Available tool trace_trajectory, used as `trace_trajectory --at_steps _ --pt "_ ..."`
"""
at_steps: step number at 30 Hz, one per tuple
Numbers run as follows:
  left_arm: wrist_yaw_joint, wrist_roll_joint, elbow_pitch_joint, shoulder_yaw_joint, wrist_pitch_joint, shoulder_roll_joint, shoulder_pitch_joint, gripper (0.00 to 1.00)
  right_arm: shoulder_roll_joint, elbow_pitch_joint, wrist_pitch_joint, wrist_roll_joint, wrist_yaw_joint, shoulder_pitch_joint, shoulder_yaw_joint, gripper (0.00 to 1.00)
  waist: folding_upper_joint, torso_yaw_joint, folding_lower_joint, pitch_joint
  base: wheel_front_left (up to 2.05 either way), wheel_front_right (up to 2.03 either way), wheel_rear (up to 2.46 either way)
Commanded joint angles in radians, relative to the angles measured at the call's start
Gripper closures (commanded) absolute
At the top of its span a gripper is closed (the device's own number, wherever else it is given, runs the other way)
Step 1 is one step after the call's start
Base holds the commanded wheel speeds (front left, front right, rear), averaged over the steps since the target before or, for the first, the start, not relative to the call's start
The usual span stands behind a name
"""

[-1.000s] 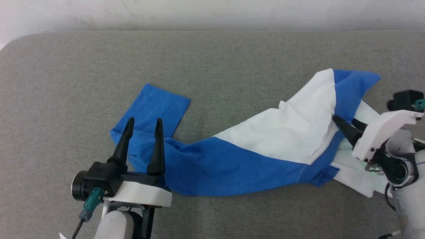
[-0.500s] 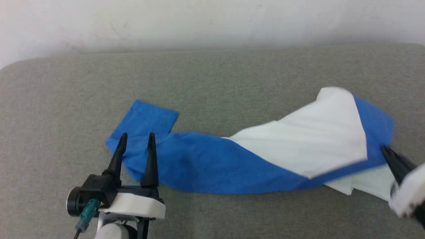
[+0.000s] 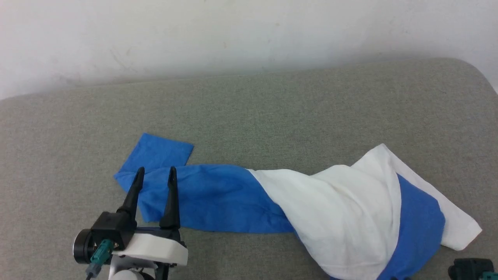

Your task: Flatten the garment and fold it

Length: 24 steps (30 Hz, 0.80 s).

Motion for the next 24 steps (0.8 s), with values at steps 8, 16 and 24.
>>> trace_trajectory --at_steps 8,16,24 --pt "0.016 -0.018 0.017 0.004 0.015 0.007 0.035 0.0 0.004 -0.022 -0.3 -0.101 -0.001 -0.104 -0.056 0.0 -0.0001 0.022 0.0001 -0.027 0.0 0.0 0.0" --pt "0.005 -0.049 0.063 -0.033 0.169 0.006 0.036 0.0 -0.015 -0.02 -0.512 -0.265 -0.001 -0.176 -0.016 0.0 -0.0001 0.029 0.0001 -0.04 0.0 0.0 0.0" --pt "-0.104 -0.03 0.176 -0.213 0.449 0.018 -0.078 0.0 -0.015 -0.024 -0.529 -0.303 -0.001 -0.21 0.054 0.0 -0.0001 0.017 0.0001 -0.016 0.0 0.0 0.0"
